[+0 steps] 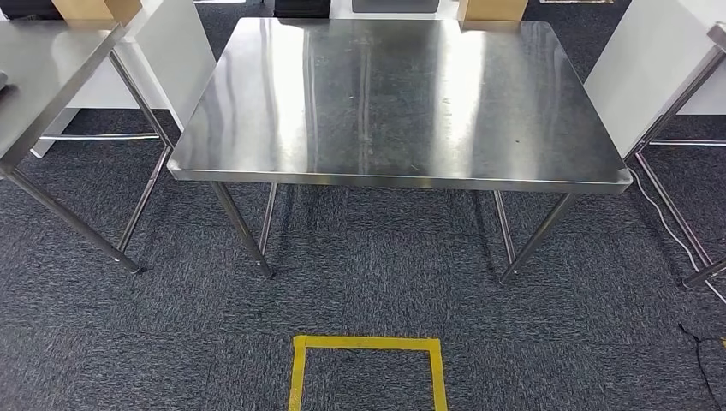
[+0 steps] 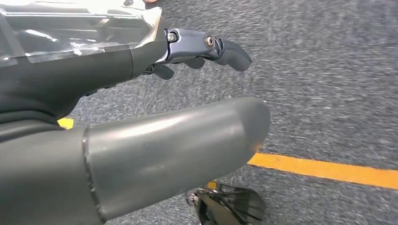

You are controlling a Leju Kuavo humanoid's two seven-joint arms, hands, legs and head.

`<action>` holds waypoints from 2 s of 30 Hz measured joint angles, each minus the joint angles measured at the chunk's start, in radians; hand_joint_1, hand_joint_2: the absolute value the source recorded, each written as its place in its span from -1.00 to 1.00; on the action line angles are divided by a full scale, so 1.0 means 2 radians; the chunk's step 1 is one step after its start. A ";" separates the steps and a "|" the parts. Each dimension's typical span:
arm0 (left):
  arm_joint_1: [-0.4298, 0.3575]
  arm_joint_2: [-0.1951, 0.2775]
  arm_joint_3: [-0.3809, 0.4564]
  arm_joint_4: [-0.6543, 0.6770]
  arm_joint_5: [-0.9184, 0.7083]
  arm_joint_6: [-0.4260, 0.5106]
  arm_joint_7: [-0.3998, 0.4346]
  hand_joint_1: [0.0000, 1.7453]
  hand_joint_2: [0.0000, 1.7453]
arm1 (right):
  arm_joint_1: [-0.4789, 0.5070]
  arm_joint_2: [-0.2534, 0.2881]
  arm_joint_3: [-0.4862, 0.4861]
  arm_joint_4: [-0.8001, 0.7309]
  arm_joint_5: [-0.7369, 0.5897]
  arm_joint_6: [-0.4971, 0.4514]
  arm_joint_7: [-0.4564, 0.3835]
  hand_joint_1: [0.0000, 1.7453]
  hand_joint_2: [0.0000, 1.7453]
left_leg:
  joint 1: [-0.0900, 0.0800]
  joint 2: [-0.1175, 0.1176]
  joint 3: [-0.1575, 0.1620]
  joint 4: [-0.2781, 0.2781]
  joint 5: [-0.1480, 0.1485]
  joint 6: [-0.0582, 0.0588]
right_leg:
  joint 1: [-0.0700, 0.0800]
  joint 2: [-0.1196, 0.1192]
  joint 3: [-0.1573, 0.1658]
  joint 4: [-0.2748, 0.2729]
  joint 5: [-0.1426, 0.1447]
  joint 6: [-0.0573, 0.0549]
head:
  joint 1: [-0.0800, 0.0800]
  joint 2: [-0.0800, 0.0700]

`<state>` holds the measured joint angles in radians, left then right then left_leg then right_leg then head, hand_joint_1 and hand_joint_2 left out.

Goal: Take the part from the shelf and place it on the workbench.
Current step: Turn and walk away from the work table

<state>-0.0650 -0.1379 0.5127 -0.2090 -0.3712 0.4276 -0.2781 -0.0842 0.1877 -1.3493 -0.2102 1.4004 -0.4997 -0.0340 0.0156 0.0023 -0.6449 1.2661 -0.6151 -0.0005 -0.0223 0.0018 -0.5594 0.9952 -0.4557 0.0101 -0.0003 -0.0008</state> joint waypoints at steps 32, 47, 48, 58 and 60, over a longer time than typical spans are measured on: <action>0.000 0.001 0.000 0.001 -0.003 0.003 0.006 -1.00 -1.00 | 0.003 0.004 0.000 0.000 -0.002 0.005 -0.002 -1.00 -1.00 | 0.006 0.000 0.012 -0.031 0.029 -0.006 | -0.004 -0.005 0.025 -0.017 -0.010 0.001 | 0.003 0.000; -0.001 0.001 0.000 0.001 -0.004 0.003 0.005 -1.00 -1.00 | 0.004 0.004 0.000 0.000 -0.003 0.008 -0.009 -1.00 -1.00 | -0.004 0.001 0.027 -0.130 0.082 0.027 | 0.001 -0.002 -0.023 0.106 -0.069 0.027 | 0.003 0.000; -0.001 0.001 0.001 0.001 -0.004 0.003 0.005 -1.00 -1.00 | 0.004 0.004 0.000 0.000 -0.003 0.008 -0.009 -1.00 -1.00 | -0.004 0.000 0.025 -0.130 0.085 0.026 | 0.002 -0.002 0.004 0.065 -0.059 0.027 | 0.003 0.000; 0.000 0.001 0.003 0.001 -0.003 0.005 0.005 -1.00 -1.00 | 0.002 0.005 0.000 0.000 -0.003 0.008 -0.009 -1.00 -1.00 | -0.001 -0.002 -0.013 -0.045 0.030 0.001 | 0.000 -0.005 0.037 -0.022 -0.019 -0.004 | -0.002 0.000; 0.000 0.001 0.005 0.001 -0.003 0.005 0.005 -1.00 -1.00 | 0.003 0.005 0.000 0.000 -0.004 0.009 -0.009 -1.00 -1.00 | 0.001 -0.002 -0.025 0.004 0.005 -0.004 | 0.000 -0.006 0.030 -0.020 -0.014 -0.003 | -0.003 0.000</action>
<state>-0.0644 -0.1359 0.5219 -0.2075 -0.3766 0.4376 -0.2683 -0.0786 0.1979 -1.3493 -0.2102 1.3934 -0.4824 -0.0526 0.0183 -0.0021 -0.6952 1.2747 -0.6059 -0.0089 -0.0220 -0.0099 -0.4992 0.9553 -0.4841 0.0042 -0.0056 -0.0008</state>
